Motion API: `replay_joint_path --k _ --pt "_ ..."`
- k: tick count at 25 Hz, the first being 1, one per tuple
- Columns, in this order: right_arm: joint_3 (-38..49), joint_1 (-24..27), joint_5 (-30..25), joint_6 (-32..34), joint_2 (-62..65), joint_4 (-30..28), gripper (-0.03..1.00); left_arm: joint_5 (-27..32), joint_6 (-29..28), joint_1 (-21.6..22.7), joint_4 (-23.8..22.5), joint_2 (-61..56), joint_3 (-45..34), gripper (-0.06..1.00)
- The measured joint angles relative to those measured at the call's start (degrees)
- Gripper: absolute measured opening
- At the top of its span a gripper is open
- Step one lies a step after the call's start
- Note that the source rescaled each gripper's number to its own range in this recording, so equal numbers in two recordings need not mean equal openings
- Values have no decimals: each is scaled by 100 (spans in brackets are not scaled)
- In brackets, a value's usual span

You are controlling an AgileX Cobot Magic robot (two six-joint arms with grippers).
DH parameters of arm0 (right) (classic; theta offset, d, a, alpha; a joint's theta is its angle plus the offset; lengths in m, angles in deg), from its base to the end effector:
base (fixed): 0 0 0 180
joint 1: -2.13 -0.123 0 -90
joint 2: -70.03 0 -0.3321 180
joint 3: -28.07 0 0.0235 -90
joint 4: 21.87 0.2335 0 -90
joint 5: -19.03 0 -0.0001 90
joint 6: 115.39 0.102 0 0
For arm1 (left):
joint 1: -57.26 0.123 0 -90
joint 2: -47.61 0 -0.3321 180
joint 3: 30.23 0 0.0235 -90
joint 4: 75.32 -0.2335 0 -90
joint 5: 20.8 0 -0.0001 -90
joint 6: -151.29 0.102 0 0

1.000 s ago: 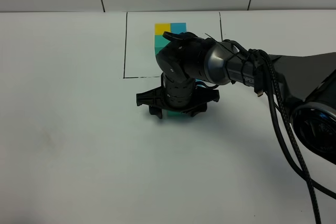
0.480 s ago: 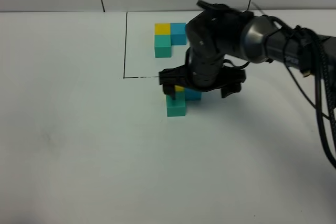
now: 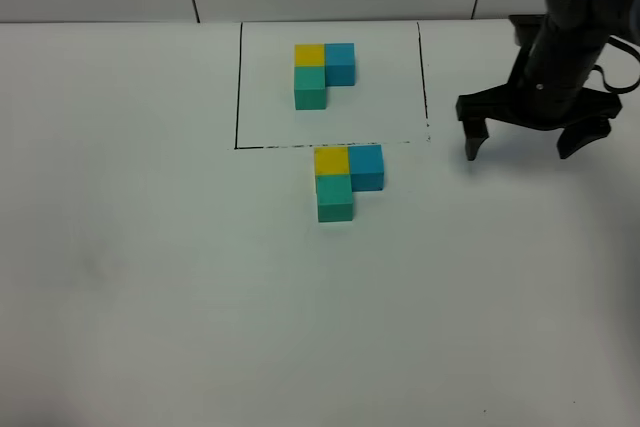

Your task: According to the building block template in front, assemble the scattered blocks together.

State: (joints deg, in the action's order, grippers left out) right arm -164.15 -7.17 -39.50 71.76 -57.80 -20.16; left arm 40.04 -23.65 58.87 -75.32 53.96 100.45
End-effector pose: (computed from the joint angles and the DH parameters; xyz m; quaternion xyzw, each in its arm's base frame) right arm 0.4286 0.0728 0.2041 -0.0116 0.9985 0.0203 0.0487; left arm -0.0592 -0.0017 0.2652 0.0256 0.8500 0.0306 0.5252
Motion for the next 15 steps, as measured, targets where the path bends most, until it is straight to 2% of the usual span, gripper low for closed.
replay_joint_path --k 4,9,15 --pt "0 569 -80 -466 0 204 100 0 0 0 0 0 0 75" --pt "2 933 -238 -1064 78 363 100 0 0 0 0 0 0 75" --pt "390 1276 66 -1414 654 661 100 0 0 0 0 0 0 75"
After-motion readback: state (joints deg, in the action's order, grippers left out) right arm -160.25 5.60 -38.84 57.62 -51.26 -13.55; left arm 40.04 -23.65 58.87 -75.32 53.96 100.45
